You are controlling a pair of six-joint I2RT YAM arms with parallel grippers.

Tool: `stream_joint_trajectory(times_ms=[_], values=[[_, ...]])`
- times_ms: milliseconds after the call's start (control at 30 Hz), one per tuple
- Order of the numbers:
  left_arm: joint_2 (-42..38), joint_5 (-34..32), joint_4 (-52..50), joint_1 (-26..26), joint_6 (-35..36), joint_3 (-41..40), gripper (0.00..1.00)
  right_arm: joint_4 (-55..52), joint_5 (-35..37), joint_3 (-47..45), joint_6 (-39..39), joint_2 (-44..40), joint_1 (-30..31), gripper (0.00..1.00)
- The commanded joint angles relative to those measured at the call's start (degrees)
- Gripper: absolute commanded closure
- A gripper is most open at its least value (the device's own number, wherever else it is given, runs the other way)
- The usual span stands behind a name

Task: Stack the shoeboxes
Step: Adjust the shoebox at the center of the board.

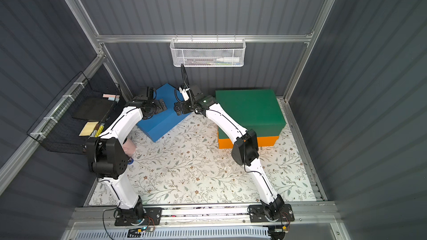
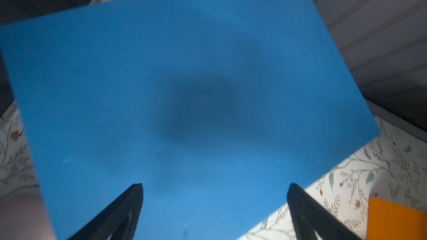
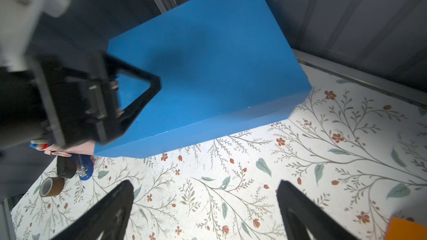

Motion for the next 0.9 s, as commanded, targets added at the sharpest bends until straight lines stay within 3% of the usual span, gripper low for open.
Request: stream_joint_trajectory(times_ms=[0,300,500,633,767,867], values=[[4.9,-2.4,0.6,-0.2,3.9,5.8,0.00,1.0,-1.6,-1.2,0.1,-5.6,0.2,0.01],[19.5,-3.2,1.9,-0.1,6.9,25.1,0.00,-0.7,-4.2,-6.0,-0.8,-13.3,0.3,0.01],[26.9,-8.0,3.8,-0.1,14.1,34.7,0.00,0.0,-5.5,-16.3,-0.9,-19.1,0.3,0.01],[32.5,-6.2,-1.1,-0.1,15.4,40.6,0.00,0.8,-5.8,-20.8,-0.9,-21.3,0.4,0.01],[34.0,-1.2,-4.1,-0.3,13.5,39.8,0.00,1.2,-5.9,-21.4,-1.1,-21.3,0.3,0.01],[31.1,1.5,-2.1,-0.4,13.0,32.2,0.00,1.5,-6.3,-21.4,-0.8,-21.0,0.4,0.01]])
